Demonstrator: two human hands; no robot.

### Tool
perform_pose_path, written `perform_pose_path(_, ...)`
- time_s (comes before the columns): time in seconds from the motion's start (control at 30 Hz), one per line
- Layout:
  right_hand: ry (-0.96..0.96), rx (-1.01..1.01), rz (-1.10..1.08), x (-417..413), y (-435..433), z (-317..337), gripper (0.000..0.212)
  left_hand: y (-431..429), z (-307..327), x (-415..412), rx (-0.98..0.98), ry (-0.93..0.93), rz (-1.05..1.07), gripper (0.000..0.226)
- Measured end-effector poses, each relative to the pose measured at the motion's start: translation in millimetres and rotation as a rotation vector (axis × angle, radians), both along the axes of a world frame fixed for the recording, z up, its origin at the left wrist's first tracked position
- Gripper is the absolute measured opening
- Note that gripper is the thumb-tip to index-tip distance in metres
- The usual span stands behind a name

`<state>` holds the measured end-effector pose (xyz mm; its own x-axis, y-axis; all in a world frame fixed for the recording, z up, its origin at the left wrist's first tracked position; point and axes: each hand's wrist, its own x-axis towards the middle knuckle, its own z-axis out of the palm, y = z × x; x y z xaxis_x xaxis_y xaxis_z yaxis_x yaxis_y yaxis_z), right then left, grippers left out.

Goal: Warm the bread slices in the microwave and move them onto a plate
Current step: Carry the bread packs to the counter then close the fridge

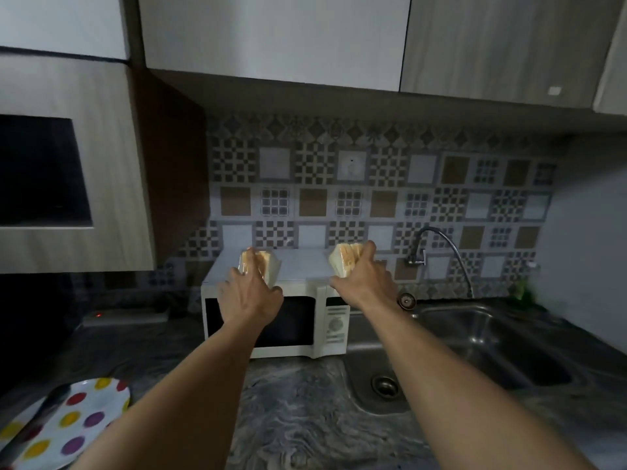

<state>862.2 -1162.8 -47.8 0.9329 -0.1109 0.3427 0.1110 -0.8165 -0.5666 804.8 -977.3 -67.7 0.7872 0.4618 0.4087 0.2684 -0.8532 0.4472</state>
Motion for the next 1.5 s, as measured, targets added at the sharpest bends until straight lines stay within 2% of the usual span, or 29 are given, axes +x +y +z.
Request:
perform_pose_path(0.23, 0.037, 0.023, 0.087, 111, 43, -20, 0.089, 34, -18, 108, -0.051, 0.017, 0.004, 0.094)
perform_pose_path(0.5, 0.127, 0.063, 0.182, 219, 104, -43, 0.105, 75, -33, 213, -0.101, 0.166, 0.076, 0.099)
perform_pose_path(0.67, 0.203, 0.063, 0.195, 263, 128, -59, 0.109, 95, -52, 259, -0.115, 0.175, 0.069, 0.098)
perform_pose_path(1.0, 0.215, 0.042, 0.154, 306, 156, -93, 0.109, 110, -78, 324, -0.114, 0.213, 0.051, 0.102)
perform_pose_path(1.33, 0.117, 0.033, 0.154, 318, 172, -100, 0.1, 119, -89, 341, -0.104, 0.183, 0.063, 0.103)
perform_pose_path(1.5, 0.155, 0.039, 0.154, 316, 175, -95, 0.105, 118, -88, 342, -0.126, 0.203, 0.063, 0.108)
